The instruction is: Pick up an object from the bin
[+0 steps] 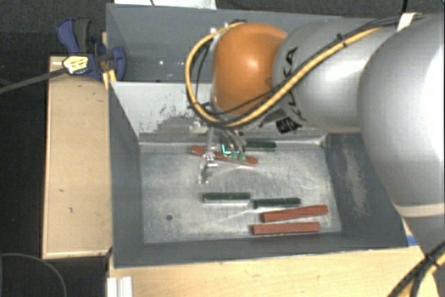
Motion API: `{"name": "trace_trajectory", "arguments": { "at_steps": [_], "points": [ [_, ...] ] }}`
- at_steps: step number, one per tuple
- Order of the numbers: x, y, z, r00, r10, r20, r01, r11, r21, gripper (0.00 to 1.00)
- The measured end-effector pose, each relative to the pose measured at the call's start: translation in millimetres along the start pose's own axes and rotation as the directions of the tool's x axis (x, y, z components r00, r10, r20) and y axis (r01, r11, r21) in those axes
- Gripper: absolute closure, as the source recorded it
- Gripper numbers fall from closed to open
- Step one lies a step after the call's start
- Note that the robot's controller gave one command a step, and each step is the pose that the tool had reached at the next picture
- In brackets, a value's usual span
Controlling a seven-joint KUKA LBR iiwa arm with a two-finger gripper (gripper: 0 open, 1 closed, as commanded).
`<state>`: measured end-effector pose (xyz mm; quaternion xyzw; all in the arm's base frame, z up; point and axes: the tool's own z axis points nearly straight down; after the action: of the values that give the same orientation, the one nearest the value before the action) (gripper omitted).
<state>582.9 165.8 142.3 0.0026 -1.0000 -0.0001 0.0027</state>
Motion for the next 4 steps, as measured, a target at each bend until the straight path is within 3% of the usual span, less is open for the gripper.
{"name": "trace_trajectory", "arguments": {
  "at_steps": [1,2,3,4],
  "points": [
    [-0.3,-0.2,-2.0,1.000,0.001,0.002,-0.001,1.000,-0.001,0.00],
    [24.2,15.4,-8.7,0.987,-0.162,0.008,0.162,0.987,0.002,0.00],
    [34.3,-38.7,68.0,0.967,-0.256,0.012,0.256,0.967,0.001,1.00],
    [35.4,-38.9,69.7,0.968,-0.252,0.008,0.252,0.968,0.001,0.00]
  ]
}}
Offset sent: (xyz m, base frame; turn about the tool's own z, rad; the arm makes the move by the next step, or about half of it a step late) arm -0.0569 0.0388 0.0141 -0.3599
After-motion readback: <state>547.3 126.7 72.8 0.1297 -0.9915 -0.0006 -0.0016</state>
